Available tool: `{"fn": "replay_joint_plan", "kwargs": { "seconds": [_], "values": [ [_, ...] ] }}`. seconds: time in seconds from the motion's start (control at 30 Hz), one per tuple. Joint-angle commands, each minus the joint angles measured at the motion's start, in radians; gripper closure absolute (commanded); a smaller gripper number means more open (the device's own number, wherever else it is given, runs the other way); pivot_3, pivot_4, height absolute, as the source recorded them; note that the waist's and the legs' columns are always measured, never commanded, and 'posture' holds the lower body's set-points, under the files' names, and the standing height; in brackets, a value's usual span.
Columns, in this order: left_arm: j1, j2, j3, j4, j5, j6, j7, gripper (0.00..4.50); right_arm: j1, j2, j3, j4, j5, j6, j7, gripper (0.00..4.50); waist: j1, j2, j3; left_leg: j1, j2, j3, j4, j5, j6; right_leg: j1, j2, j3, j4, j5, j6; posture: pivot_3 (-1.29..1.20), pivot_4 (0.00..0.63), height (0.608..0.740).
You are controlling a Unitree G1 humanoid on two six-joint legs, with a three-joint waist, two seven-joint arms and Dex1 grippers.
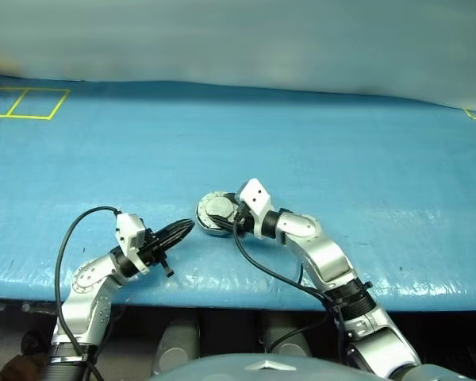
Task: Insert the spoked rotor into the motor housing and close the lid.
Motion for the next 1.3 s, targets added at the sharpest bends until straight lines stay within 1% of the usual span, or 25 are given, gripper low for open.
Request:
{"fn": "replay_joint_plan", "kwargs": {
  "seconds": [0.03,0.4,0.53,0.67,0.83,1.1,1.3],
  "values": [
    [0.011,-0.003,0.004,0.0,0.0,-0.017,-0.001,4.21,-0.018,0.027,-0.031,-0.076,0.031,0.057,-0.029,1.5,0.0,0.0,0.0,0.0,0.0,0.0,0.0,0.0,0.0,0.0,0.0,0.0,0.0,0.0,0.0,0.0,0.15,0.74],
    [0.027,-0.008,0.002,0.003,0.005,-0.02,0.009,4.21,-0.008,0.028,0.019,-0.104,-0.025,0.119,-0.078,1.5,0.0,0.0,0.0,0.0,0.0,0.0,0.0,0.0,0.0,0.0,0.0,0.0,0.0,0.0,0.0,0.0,0.15,0.74],
    [0.029,-0.008,0.001,0.004,0.009,-0.02,0.015,4.21,-0.012,0.044,0.013,-0.122,-0.027,0.156,-0.107,1.5,0.0,0.0,0.0,0.0,0.0,0.0,0.0,0.0,0.0,0.0,0.0,0.0,0.0,0.0,0.0,0.0,0.15,0.74],
    [0.032,-0.013,-0.002,0.011,0.024,-0.03,0.033,4.21,-0.016,0.081,-0.001,-0.128,-0.038,0.179,-0.167,1.5,0.0,0.0,0.0,0.0,0.0,0.0,0.0,0.0,0.0,0.0,0.0,0.0,0.0,0.0,0.0,0.0,0.15,0.74],
    [0.034,-0.016,-0.002,0.013,0.03,-0.029,0.036,4.21,-0.012,0.1,0.008,-0.126,-0.043,0.194,-0.187,1.5,0.0,0.0,0.0,0.0,0.0,0.0,0.0,0.0,0.0,0.0,0.0,0.0,0.0,0.0,0.0,0.0,0.15,0.74],
    [0.042,-0.016,0.002,0.007,0.041,-0.026,0.049,4.21,-0.013,0.109,0.021,-0.124,-0.057,0.158,-0.207,1.5,0.0,0.0,0.0,0.0,0.0,0.0,0.0,0.0,0.0,-0.001,0.0,0.0,0.0,0.0,0.0,0.0,0.15,0.74],
    [0.044,-0.016,0.004,0.006,0.045,-0.025,0.062,4.21,-0.008,0.144,0.005,-0.114,-0.02,0.133,-0.196,1.5,-0.002,0.0,0.0,-0.001,0.0,0.0,-0.001,0.0,0.0,-0.002,0.0,0.0,0.0,0.0,0.0,0.0,0.15,0.74]
  ]
}}
